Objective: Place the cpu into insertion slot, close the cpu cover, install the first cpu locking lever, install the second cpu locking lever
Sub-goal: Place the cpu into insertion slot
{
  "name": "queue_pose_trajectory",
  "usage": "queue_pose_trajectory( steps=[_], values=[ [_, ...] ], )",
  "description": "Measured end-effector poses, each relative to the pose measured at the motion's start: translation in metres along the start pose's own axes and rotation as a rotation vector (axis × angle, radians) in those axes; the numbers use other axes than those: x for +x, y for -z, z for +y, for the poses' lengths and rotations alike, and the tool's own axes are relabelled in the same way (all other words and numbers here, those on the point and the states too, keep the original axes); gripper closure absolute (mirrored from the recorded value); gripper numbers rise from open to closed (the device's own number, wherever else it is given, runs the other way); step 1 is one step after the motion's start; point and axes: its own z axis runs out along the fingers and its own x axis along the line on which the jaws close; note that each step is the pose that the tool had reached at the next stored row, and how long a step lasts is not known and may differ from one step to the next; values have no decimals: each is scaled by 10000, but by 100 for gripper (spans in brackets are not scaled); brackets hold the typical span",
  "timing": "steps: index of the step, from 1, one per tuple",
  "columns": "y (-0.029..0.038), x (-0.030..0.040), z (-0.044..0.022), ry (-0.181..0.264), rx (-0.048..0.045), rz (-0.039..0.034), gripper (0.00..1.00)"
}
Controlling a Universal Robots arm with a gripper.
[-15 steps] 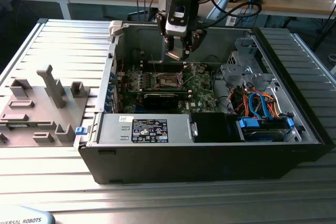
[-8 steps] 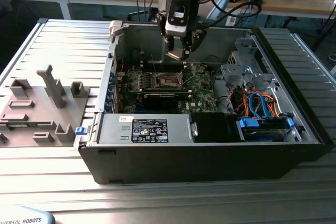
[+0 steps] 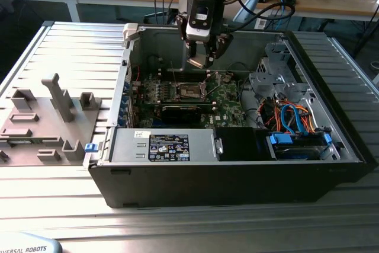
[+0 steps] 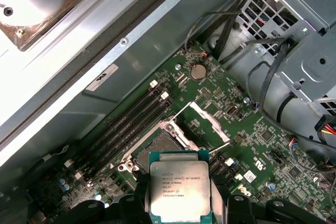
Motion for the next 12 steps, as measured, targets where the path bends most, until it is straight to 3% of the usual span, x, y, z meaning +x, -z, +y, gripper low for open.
queue_pose_trajectory(
  steps=[12],
  values=[
    [-4, 0, 0, -88, -2, -6, 46]
  ],
)
